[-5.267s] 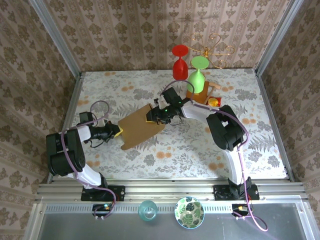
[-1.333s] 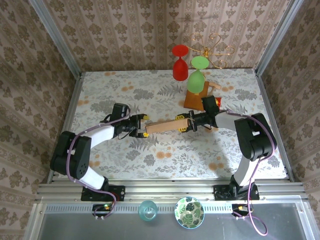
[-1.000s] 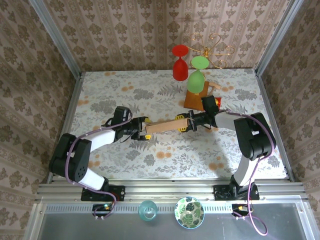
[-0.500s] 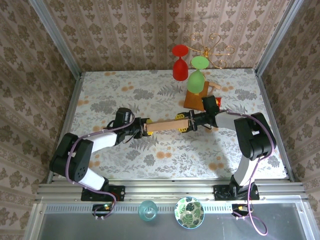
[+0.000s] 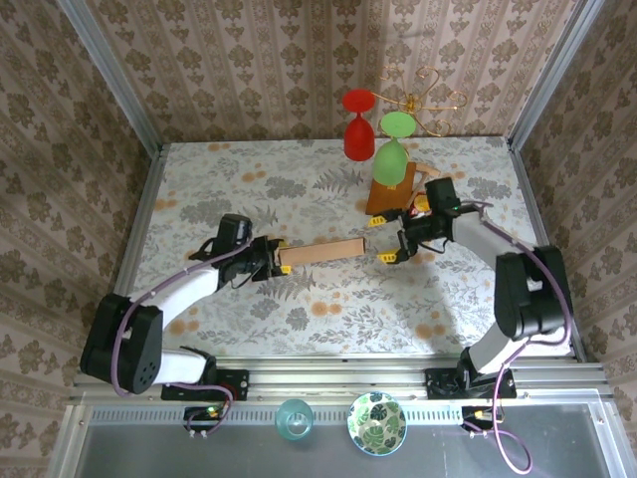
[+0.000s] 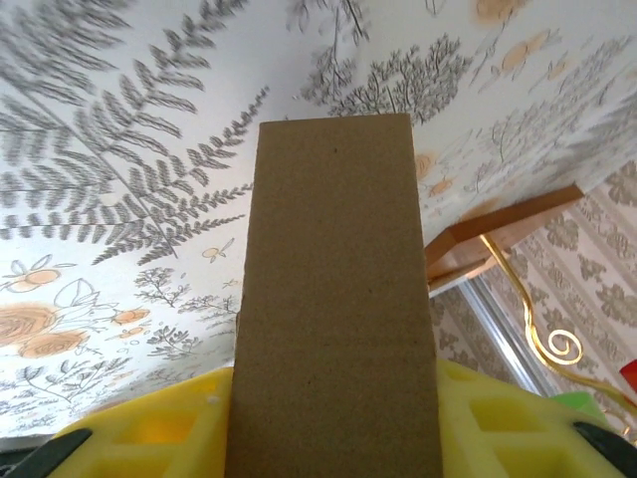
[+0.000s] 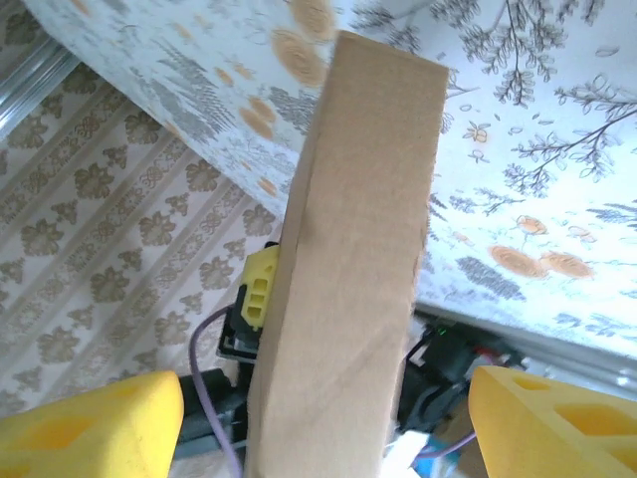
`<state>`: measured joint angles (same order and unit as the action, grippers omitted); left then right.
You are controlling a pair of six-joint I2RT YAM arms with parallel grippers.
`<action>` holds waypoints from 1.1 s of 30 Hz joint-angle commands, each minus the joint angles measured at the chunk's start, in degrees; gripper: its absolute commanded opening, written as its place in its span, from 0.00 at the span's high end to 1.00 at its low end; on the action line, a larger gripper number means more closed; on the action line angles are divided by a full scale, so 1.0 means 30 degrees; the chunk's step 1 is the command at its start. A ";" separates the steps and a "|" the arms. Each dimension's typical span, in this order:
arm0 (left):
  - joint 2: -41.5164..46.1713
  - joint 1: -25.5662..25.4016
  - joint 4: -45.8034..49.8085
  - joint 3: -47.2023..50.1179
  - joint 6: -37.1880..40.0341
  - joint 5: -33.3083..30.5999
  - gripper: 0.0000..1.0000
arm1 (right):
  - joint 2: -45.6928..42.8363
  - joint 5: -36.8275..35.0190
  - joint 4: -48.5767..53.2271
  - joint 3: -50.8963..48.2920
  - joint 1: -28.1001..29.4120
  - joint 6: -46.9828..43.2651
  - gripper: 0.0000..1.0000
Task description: Fold the paper box
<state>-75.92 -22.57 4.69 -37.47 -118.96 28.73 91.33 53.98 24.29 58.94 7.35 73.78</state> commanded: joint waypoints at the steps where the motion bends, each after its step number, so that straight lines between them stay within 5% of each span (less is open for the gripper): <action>1: 0.0328 0.0617 0.3726 -0.0987 -0.0509 0.0671 0.71 | -0.1799 -0.3573 0.5366 0.1578 -0.0096 -0.5662 0.26; 4: -0.0067 0.1385 0.6316 -0.1755 0.0864 0.1608 0.72 | -0.3412 -0.7798 0.7331 0.2786 0.0878 -1.0232 0.36; 8: -0.0521 0.2324 0.8616 -0.2586 0.2266 0.1885 0.72 | -0.5903 -1.1457 0.5989 0.2406 0.3592 -1.5097 0.49; 13: -0.1252 0.3162 0.9698 -0.3220 0.3360 0.1839 0.72 | -0.5494 -1.4365 0.5373 0.3392 0.7371 -1.9724 0.41; 18: -0.2021 0.3601 0.9830 -0.3760 0.3934 0.1895 0.73 | -0.1891 -1.4982 0.6396 0.5878 0.8263 -1.9583 0.31; 33: -0.2793 0.3937 0.9777 -0.4445 0.4371 0.2025 0.73 | 0.1689 -1.5319 0.6357 0.7312 0.8635 -1.8791 0.42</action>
<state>-83.66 -11.46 31.35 -49.91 -106.83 35.88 94.24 10.85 41.65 79.00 32.80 17.74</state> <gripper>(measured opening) 0.420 0.593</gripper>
